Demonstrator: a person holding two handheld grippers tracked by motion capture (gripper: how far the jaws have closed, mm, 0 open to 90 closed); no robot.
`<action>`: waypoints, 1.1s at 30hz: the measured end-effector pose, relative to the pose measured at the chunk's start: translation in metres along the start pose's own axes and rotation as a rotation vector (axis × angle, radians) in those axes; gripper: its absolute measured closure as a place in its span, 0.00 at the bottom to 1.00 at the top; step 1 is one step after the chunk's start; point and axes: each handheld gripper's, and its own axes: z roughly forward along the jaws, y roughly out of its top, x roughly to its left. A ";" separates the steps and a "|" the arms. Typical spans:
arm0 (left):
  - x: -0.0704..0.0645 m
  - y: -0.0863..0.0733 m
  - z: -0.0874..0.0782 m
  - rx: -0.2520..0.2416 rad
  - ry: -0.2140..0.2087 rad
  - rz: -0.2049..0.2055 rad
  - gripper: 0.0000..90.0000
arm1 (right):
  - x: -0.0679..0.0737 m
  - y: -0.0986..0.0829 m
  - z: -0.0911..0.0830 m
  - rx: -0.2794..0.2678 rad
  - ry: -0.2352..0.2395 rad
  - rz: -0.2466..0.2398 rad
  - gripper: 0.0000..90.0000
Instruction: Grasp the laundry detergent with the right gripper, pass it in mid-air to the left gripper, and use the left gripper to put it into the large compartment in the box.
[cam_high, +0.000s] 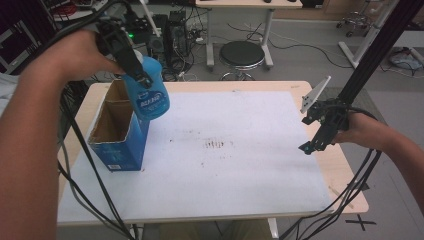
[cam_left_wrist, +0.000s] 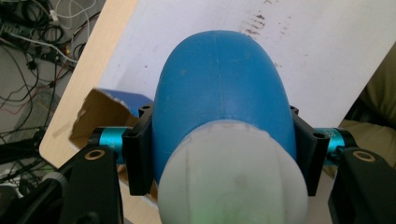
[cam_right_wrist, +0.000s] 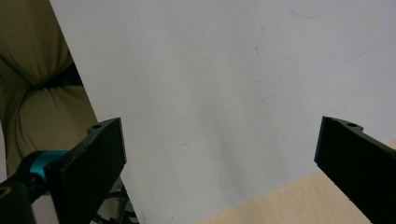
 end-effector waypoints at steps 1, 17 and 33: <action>0.003 -0.005 -0.003 -0.006 0.001 -0.019 0.42 | 0.000 0.000 0.000 0.000 0.003 -0.003 0.01; 0.036 -0.059 -0.008 0.020 0.066 -0.186 0.42 | -0.004 -0.001 -0.002 -0.002 0.005 0.000 0.01; 0.051 -0.095 0.074 0.088 0.033 -0.168 0.42 | -0.006 -0.006 0.001 0.009 0.004 0.022 0.01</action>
